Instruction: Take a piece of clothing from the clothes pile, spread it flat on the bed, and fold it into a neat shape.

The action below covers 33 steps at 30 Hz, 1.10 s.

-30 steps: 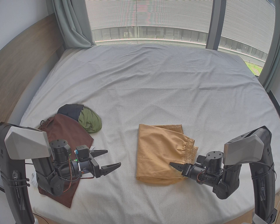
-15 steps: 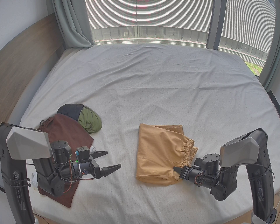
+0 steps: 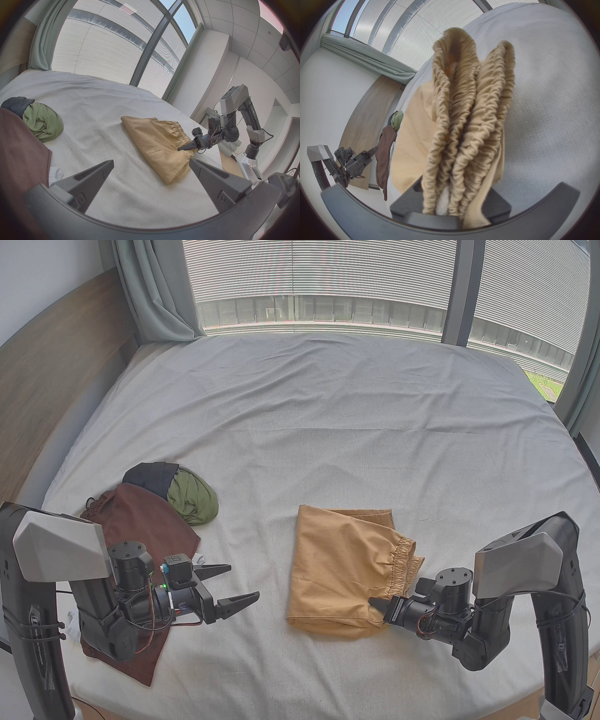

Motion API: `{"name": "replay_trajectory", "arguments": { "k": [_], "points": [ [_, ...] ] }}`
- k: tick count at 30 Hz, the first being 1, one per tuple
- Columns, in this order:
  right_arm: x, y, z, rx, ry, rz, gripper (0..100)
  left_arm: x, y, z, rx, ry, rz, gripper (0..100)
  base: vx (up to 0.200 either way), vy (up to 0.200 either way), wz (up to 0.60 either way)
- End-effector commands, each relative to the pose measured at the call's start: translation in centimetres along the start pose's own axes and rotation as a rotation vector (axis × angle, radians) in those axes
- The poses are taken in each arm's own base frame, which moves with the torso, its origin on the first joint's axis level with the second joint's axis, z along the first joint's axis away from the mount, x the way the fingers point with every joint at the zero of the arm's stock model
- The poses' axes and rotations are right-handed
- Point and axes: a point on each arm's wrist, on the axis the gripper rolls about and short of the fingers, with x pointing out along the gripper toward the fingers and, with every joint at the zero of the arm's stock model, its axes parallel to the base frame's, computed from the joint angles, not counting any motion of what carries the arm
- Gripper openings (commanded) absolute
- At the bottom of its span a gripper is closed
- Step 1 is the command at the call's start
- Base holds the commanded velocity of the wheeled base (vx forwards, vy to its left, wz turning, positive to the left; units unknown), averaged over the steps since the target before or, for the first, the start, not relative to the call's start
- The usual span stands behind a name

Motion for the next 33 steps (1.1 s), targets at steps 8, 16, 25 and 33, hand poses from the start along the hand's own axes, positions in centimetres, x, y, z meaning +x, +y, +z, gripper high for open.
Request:
{"name": "replay_trajectory", "arguments": {
  "k": [8, 16, 25, 33],
  "points": [
    [-2.5, 5.9, 3.3, -0.074, -0.098, 0.181, 0, -0.5, -0.3, 1.1, 0.02, -0.025, 0.001, 100, 0.0, 0.0, 0.0],
    [-4.0, 8.3, 4.3, -0.108, -0.102, 0.294, 0, -0.7, -0.6, 1.3, 0.023, -0.027, 0.0, 100, 0.0, 0.0, 0.0],
    [-5.1, 9.5, 5.8, -0.152, -0.08, 0.422, 0, -0.8, -0.7, 1.7, 0.032, -0.037, 0.0, 100, 0.0, 0.0, 0.0],
    [-4.0, 10.7, 8.4, -0.191, -0.136, 0.524, 0, -0.9, -0.6, 1.7, 0.033, -0.039, 0.002, 100, 0.0, 0.0, 0.0]
  ]
}}
